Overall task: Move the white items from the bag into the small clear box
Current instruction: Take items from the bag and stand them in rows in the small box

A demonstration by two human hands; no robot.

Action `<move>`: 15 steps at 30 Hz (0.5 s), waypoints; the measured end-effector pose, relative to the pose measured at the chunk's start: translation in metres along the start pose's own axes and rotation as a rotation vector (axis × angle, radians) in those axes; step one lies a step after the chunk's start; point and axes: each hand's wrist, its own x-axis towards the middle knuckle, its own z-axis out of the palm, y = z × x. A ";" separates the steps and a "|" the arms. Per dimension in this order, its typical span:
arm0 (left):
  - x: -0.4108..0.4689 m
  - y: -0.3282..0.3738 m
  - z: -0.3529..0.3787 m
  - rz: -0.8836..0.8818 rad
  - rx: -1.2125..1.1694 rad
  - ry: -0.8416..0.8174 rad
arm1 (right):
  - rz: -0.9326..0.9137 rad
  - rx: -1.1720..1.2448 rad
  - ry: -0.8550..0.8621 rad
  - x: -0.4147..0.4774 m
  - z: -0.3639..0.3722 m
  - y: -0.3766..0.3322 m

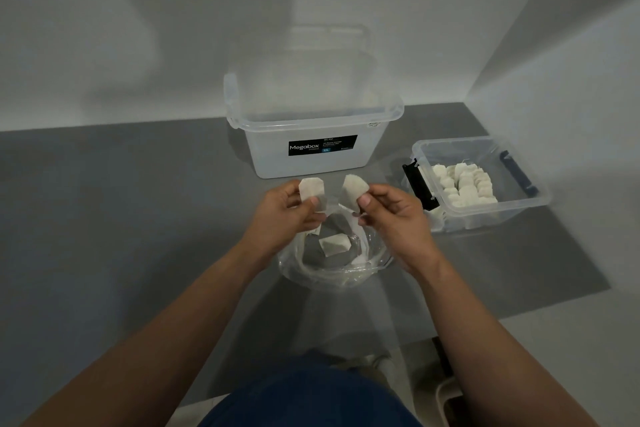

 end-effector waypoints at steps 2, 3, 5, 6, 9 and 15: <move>-0.001 0.009 0.010 -0.018 -0.040 -0.063 | 0.001 0.088 -0.035 0.002 0.000 -0.009; -0.001 0.014 0.014 -0.028 -0.070 -0.104 | 0.004 0.112 -0.049 0.004 0.000 -0.011; -0.002 0.022 0.021 -0.040 -0.122 -0.208 | -0.004 0.105 -0.055 0.005 -0.002 -0.015; -0.002 0.025 0.023 -0.038 -0.135 -0.258 | -0.012 0.085 -0.046 0.006 -0.004 -0.015; -0.002 0.031 0.031 -0.012 -0.159 -0.319 | 0.000 0.068 -0.006 0.006 -0.011 -0.018; 0.004 0.043 0.054 0.020 -0.128 -0.211 | 0.012 0.084 -0.050 0.005 -0.031 -0.036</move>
